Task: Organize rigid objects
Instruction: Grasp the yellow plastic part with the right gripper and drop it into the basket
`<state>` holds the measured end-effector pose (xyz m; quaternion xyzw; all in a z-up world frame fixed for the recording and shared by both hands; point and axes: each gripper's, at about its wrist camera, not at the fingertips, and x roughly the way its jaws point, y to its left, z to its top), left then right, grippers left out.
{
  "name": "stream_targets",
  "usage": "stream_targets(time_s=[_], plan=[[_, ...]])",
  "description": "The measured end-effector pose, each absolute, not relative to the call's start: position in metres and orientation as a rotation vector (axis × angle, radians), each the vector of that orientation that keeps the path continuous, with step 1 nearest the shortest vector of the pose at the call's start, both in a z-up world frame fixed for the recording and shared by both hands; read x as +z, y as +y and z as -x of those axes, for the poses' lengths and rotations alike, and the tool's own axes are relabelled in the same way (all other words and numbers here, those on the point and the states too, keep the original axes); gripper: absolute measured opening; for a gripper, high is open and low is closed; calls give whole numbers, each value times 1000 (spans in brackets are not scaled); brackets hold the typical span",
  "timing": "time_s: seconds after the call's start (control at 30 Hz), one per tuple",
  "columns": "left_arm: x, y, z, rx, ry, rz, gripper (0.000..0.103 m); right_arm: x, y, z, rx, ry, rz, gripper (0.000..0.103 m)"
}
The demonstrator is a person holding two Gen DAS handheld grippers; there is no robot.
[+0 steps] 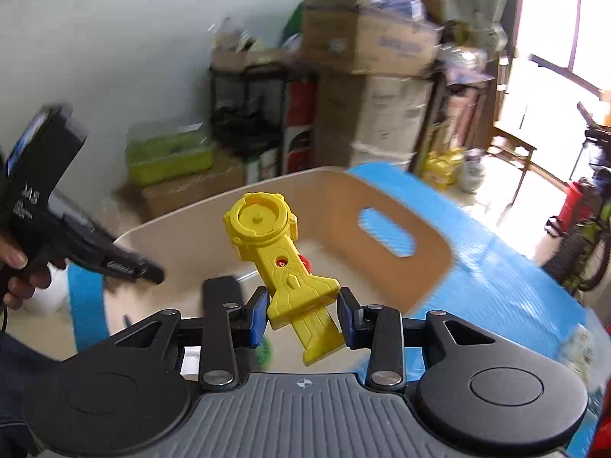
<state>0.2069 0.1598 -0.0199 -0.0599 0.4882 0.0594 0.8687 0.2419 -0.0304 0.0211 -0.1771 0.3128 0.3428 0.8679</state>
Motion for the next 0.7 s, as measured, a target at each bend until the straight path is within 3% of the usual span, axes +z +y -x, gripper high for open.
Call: stream_targets(time_s=[0.37, 0.6, 0.67, 0.7], plan=[[-20, 161, -208, 119, 1026, 132, 6, -25, 30, -254, 663, 882, 481, 46], [-20, 160, -208, 117, 1027, 133, 6, -23, 19, -251, 616, 894, 434, 49], [-20, 160, -209, 118, 1027, 134, 6, -15, 13, -250, 606, 880, 397, 57], [-20, 160, -209, 118, 1028, 135, 6, -11, 9, -248, 597, 867, 380, 71]])
